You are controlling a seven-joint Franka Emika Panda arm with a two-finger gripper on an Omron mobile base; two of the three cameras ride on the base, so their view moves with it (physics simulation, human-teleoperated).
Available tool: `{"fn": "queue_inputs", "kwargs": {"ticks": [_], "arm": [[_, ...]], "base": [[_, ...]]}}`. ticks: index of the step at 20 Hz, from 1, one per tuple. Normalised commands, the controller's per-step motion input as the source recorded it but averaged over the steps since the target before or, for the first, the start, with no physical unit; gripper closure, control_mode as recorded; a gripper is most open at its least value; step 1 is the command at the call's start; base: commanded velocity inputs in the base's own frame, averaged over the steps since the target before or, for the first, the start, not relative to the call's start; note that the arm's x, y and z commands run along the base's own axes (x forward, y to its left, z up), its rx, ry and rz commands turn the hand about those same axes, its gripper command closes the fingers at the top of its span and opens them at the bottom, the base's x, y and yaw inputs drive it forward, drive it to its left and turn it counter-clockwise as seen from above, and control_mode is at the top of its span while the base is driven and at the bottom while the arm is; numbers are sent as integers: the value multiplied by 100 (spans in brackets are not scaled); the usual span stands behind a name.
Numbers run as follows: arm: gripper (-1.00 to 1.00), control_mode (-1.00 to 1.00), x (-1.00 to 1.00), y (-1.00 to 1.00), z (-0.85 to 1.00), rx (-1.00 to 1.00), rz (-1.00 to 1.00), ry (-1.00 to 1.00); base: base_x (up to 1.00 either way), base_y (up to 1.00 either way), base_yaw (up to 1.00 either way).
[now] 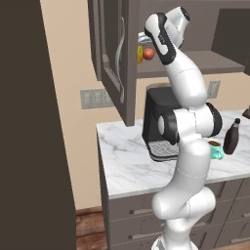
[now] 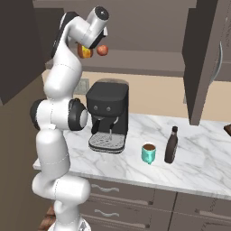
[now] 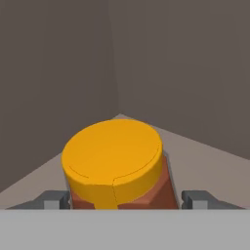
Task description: Pick the syrup bottle and honey bottle from the cabinet and place them next to the mug.
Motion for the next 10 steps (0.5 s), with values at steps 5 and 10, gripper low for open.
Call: {"fn": "queue_inputs", "kwargs": {"ticks": [5, 10], "arm": [[100, -100, -17, -6, 0, 0, 0, -2], [100, -100, -48, -21, 0, 0, 0, -5]], "base": [[0, 0, 0], [0, 0, 0]]}}
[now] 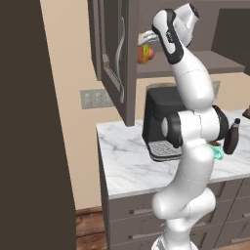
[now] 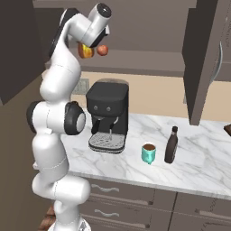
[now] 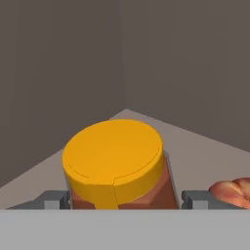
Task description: Pick the syrup bottle and honey bottle from the cabinet and place them next to the mug.
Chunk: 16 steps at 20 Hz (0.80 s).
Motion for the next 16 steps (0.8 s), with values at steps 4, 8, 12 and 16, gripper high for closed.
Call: {"fn": "queue_inputs", "kwargs": {"ticks": [4, 8, 12, 16], "arm": [[100, -100, -48, -20, 0, 0, 0, -4], [100, -100, -49, -14, 0, 0, 0, -5], [100, -100, -56, -13, 0, 1, 0, -4], [100, -100, -67, -19, 0, 2, 0, -5]], "base": [[0, 0, 0], [0, 0, 0], [0, 0, 0], [0, 0, 0]]}}
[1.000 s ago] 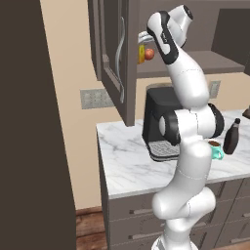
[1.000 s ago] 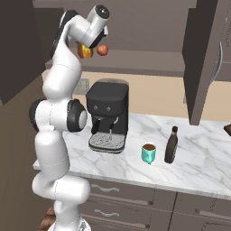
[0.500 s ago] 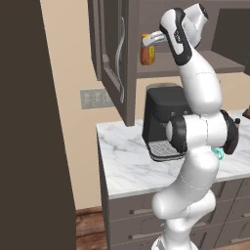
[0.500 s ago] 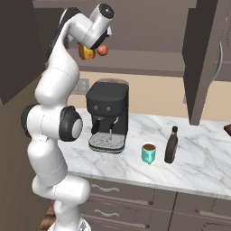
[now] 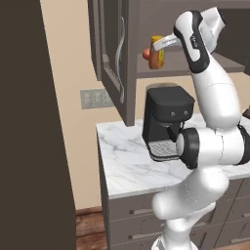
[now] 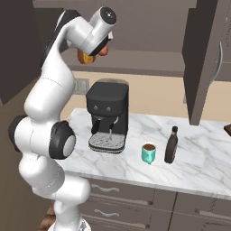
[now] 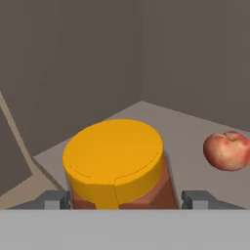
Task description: Pick the syrup bottle and honey bottle from the cabinet and place them next to the mug.
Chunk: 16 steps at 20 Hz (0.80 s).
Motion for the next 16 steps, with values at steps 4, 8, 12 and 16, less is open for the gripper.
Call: {"fn": "queue_inputs", "kwargs": {"ticks": [4, 8, 12, 16], "arm": [[100, -100, -74, -26, 0, 2, 0, -4], [100, -100, -69, -36, 0, 1, 0, -3], [100, -100, -73, -47, 0, 0, 0, -2], [100, -100, -83, -61, -3, 1, 0, -4]], "base": [[0, 0, 0], [0, 0, 0], [0, 0, 0], [0, 0, 0]]}}
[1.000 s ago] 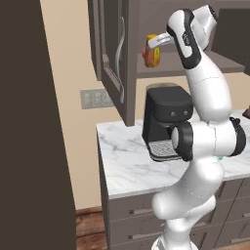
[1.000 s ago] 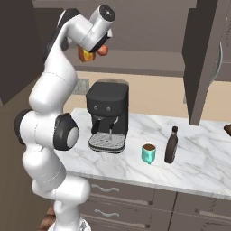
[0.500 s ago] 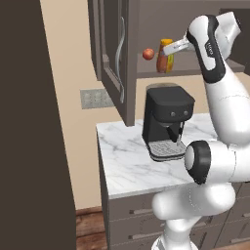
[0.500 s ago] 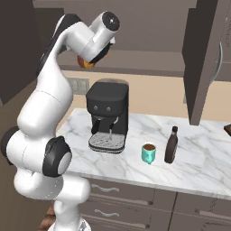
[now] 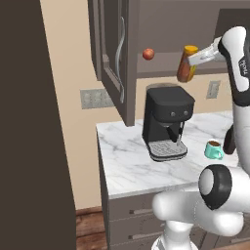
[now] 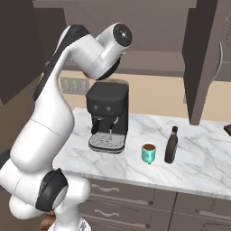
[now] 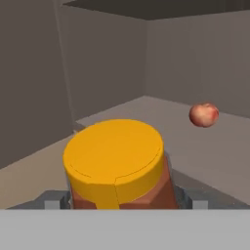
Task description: Pick the syrup bottle and honey bottle from the cabinet and place them next to the mug.
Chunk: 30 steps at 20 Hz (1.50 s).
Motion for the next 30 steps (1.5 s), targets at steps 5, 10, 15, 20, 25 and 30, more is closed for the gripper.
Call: {"fn": "queue_inputs", "kwargs": {"ticks": [5, 10, 15, 20, 25, 30], "arm": [[100, -100, -81, -76, -20, 0, 0, -3], [100, -100, -68, -81, -26, 0, 0, -1], [100, -100, -47, -85, -38, 0, 0, 0], [100, -100, -26, -52, -57, 0, 0, 0], [100, -100, 0, -2, -73, 0, -1, 0], [100, -100, 0, 0, -78, 0, -4, 0]], "base": [[0, 0, 0], [0, 0, 0], [0, 0, 0], [0, 0, 0], [0, 0, 0], [0, 0, 0]]}}
